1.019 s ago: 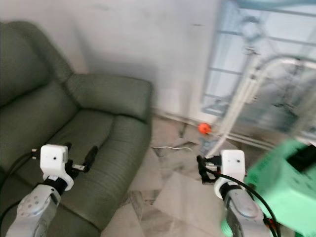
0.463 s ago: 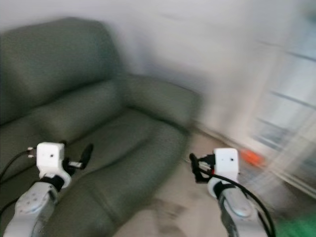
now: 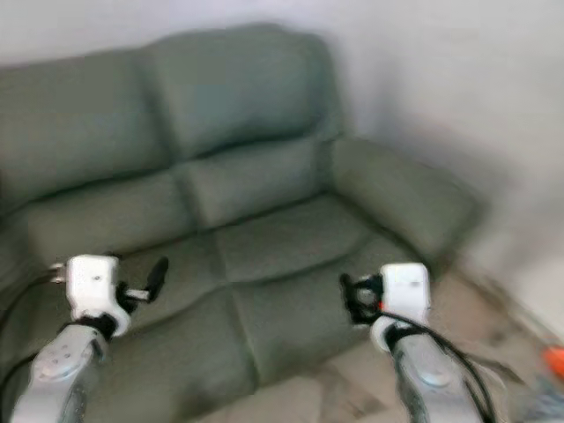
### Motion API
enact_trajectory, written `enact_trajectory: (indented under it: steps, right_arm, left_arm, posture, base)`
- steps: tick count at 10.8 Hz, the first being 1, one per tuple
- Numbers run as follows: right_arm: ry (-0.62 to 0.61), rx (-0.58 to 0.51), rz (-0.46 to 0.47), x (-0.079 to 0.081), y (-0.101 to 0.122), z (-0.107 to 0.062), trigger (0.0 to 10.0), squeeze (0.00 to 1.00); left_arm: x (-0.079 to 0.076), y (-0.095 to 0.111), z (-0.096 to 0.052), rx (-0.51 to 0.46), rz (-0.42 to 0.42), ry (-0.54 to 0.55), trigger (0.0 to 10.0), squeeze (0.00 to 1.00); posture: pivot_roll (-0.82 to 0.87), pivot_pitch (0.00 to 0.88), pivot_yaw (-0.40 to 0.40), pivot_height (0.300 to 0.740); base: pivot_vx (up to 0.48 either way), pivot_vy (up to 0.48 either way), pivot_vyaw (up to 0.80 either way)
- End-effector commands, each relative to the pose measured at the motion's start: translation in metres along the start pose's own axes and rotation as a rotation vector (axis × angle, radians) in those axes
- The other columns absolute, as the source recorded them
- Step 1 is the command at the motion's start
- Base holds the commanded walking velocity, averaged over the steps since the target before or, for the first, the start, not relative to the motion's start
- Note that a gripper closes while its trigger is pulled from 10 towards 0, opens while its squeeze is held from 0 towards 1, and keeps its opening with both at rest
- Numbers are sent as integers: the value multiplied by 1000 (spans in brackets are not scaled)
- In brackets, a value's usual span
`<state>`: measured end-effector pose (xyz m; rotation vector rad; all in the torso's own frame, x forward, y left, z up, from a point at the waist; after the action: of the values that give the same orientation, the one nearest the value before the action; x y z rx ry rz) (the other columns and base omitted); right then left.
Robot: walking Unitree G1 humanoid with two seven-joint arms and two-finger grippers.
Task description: Move the pillow to the sofa
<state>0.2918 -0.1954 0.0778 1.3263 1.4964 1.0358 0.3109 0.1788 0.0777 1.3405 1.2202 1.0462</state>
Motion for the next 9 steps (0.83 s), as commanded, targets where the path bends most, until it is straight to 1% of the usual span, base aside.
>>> enact_trajectory:
  steps: [1,3,4,6,7,8,9]
  right_arm:
    - [26,-24,4,8,8,3,10000,0]
    - [26,-28,-1,6,10,5,10000,0]
    - [20,-34,-3,2,12,7,10000,0]
    - [22,-42,-9,3,15,8,10000,0]
    - [24,-44,-10,3,15,9,10000,0]
    - [24,-45,-9,3,16,9,10000,0]
    - [22,-46,-8,3,17,10,10000,0]
  left_arm:
    - [10,2,0,-4,29,30,10000,0]
    - [17,3,1,-4,45,62,10000,0]
    - [25,4,2,-3,74,111,10000,0]
    - [36,6,2,-9,105,173,10000,0]
    - [41,5,1,-6,103,197,10000,0]
    - [46,3,0,8,108,221,10000,0]
    - [52,-1,-1,31,141,258,10000,0]
  posture:
    - [-172,0,10,740]
    - [-173,0,10,740]
    - [-173,0,10,740]
    - [-169,0,9,740]
    - [-169,0,9,740]
    - [-167,0,10,740]
    - [-168,0,9,740]
  base:
    - [0,0,800]
    - [0,0,800]
    - [0,0,800]
    - [0,0,800]
    - [0,0,800]
    - [0,0,800]
    - [0,0,800]
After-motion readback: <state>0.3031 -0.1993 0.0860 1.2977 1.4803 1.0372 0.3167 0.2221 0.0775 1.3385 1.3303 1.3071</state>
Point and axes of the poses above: a point about 5 cm out from each wrist's last joint towards the gripper, its own z axis pointing out of the wrist towards the gripper, its own y axis along the axis of the wrist's last joint, x = y × z, the point moved 6 cm from there along z, pointing out of the wrist towards the gripper, and after that the axes turned 3 degrees about -z, right-handed, at the moved point
